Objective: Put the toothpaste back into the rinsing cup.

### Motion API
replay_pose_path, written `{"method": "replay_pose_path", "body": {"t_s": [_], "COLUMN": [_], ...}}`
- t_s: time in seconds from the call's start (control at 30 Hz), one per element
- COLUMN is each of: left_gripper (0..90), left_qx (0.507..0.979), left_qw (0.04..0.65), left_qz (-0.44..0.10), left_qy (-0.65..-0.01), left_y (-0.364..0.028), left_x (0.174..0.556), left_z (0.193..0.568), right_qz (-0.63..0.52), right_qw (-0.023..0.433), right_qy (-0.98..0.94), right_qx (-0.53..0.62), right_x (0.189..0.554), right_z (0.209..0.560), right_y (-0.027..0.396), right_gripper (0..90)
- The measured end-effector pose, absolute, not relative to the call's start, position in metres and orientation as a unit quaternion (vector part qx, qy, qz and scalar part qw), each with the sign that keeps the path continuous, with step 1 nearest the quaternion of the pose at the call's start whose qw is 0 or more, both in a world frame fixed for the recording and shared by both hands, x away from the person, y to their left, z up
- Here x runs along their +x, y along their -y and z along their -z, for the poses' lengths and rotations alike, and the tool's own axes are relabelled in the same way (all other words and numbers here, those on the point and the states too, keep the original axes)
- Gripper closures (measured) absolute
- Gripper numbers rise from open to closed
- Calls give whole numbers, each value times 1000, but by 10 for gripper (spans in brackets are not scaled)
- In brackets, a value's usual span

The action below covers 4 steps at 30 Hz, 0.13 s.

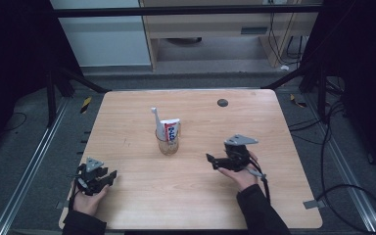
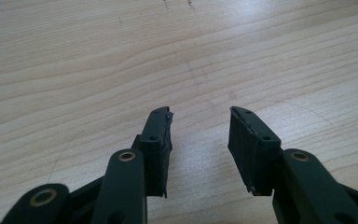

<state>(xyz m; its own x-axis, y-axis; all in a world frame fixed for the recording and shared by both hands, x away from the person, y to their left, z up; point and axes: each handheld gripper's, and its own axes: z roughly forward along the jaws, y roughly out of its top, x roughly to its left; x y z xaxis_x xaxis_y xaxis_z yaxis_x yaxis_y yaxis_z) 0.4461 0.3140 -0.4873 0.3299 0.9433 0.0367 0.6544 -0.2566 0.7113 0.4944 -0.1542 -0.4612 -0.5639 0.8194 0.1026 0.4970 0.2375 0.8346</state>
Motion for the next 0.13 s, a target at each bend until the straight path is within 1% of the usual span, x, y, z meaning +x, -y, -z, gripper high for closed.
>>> {"method": "replay_pose_path", "body": {"t_s": [0.13], "left_gripper": [554], "left_qx": [757], "left_qw": [304], "left_qz": [-235], "left_qy": [-529], "left_y": [-314], "left_x": [447], "left_z": [488], "right_qz": [-432], "right_qw": [191], "right_qy": [-750], "right_qx": [463], "right_x": [480], "right_z": [473], "right_y": [192], "right_gripper": [108]}}
